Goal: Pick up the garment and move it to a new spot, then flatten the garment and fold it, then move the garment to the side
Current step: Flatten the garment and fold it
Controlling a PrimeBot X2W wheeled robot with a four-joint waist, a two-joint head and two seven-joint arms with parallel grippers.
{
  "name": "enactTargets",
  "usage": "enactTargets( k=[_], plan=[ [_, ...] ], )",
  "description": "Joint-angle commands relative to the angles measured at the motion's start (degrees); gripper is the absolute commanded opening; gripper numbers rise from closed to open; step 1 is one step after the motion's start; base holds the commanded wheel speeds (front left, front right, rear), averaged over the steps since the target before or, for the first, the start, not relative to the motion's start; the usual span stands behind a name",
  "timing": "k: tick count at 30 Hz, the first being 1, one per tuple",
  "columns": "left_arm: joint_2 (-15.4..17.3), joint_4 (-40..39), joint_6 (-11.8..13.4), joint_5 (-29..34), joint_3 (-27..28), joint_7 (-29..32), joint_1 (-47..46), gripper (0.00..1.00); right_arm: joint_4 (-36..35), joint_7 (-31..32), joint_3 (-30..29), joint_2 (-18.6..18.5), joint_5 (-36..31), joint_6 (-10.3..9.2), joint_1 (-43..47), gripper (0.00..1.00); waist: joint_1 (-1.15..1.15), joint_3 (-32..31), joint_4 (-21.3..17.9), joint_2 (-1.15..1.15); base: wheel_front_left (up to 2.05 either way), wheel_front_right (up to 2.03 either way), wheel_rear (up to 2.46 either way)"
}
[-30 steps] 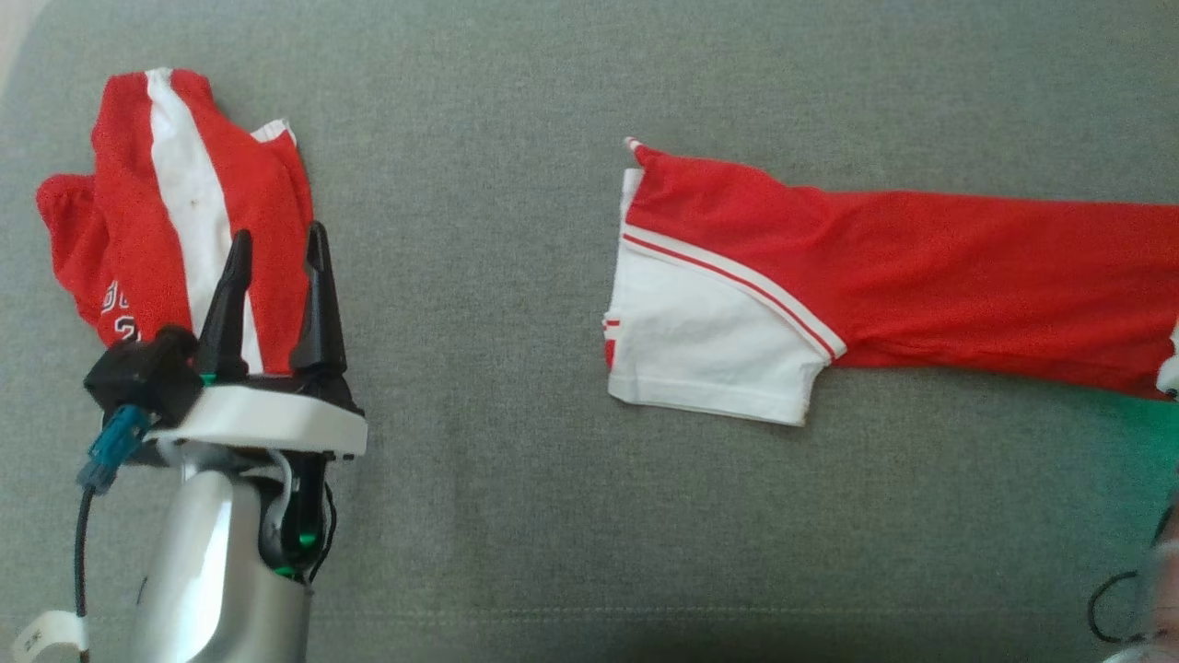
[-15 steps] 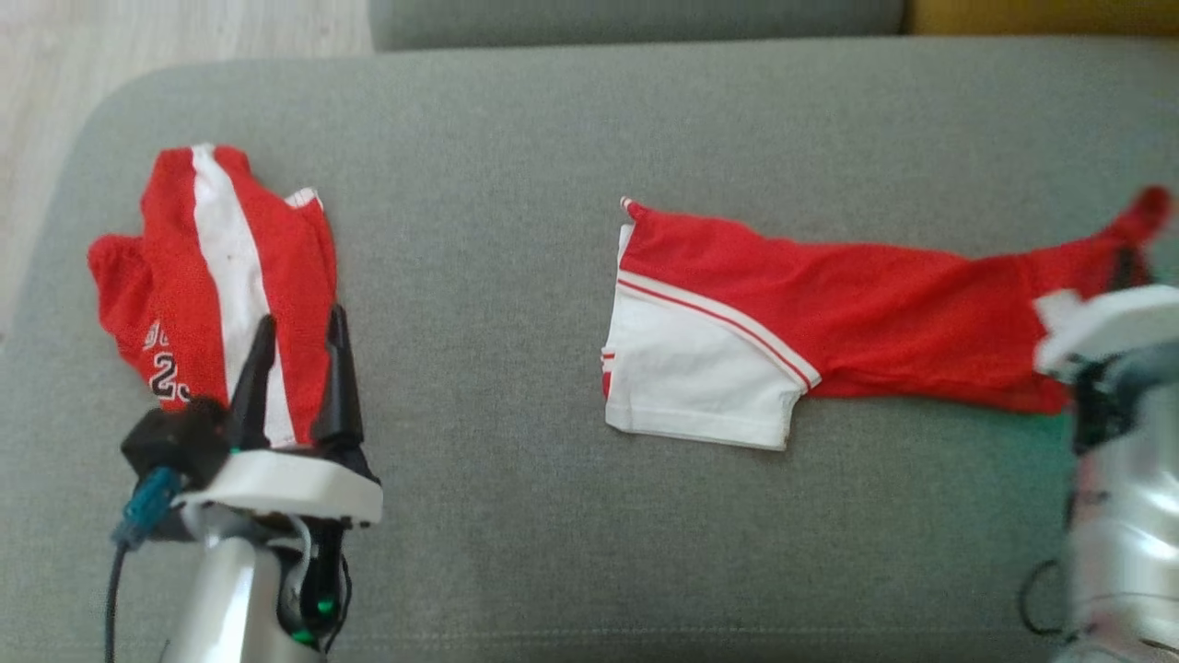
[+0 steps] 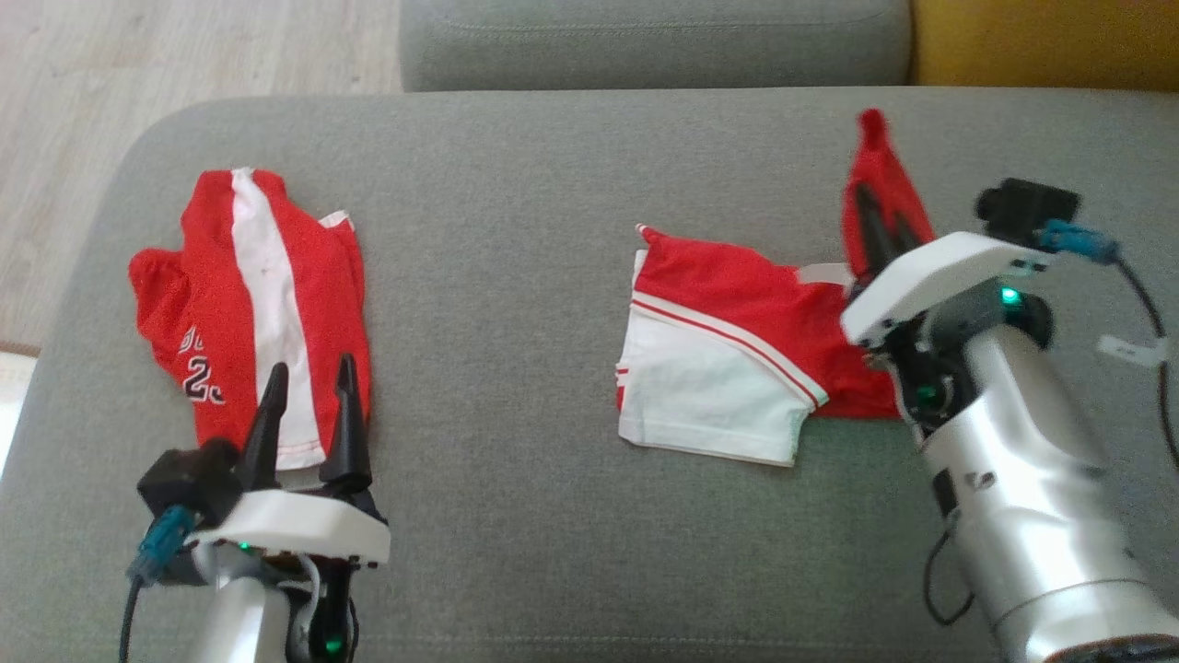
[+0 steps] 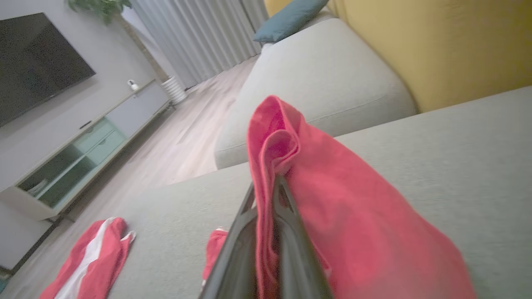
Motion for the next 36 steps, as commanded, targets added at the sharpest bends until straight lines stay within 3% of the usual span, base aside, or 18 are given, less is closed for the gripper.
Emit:
enactTargets(
  k=[1, 9, 20, 21, 22, 32, 36],
  plan=[
    [0.7, -2.0, 0.3, -0.3, 1.2, -0.3, -2.2, 1.00, -2.1, -0.7, 1.7, 0.2, 0.8, -0.05, -0.1, 0.00, 0.00, 0.4, 0.4, 0.00, 0.00, 0.00, 0.00],
    [0.7, -0.8, 0.1, -1.0, -0.7, -0.3, -3.5, 1.00, 0.7, -6.7, 15.7, 0.2, 13.7, -0.05, 1.1, 0.00, 0.00, 2.0, 4.0, 0.00, 0.00, 0.00, 0.00],
    [0.7, 0.3, -0.2, -1.5, -1.9, -0.3, -4.3, 1.00, 10.4, -15.0, 28.5, 0.2, 26.5, -0.05, -2.6, 0.00, 0.00, 4.2, 8.0, 0.00, 0.00, 0.00, 0.00],
    [0.7, 0.4, -0.1, -1.5, -1.8, -0.3, -4.3, 1.00, 10.6, -15.2, 30.0, 0.2, 27.7, -0.05, -2.7, 0.16, 0.00, 4.3, 8.1, 0.00, 0.00, 0.00, 0.00],
    [0.7, 0.5, -0.1, -1.6, -1.7, -0.3, -4.3, 1.00, 10.8, -15.5, 31.3, 0.2, 28.7, -0.05, -2.9, 1.00, 0.00, 4.3, 8.2, 0.00, 0.00, 0.00, 0.00],
    [0.7, 0.9, 0.2, -1.6, -1.2, -0.3, -4.0, 1.00, 2.4, -16.5, 47.0, 0.2, 40.2, -0.05, -3.4, 1.00, 0.00, 2.8, 6.8, 0.00, 0.00, 0.00, 0.00],
    [0.7, 0.3, 0.4, -1.4, -0.7, -0.3, -3.6, 1.00, 2.0, -17.2, 50.1, 0.2, 41.1, -0.05, -5.9, 1.00, 0.00, 1.9, 4.9, 0.00, 0.00, 0.00, 0.00]
  ],
)
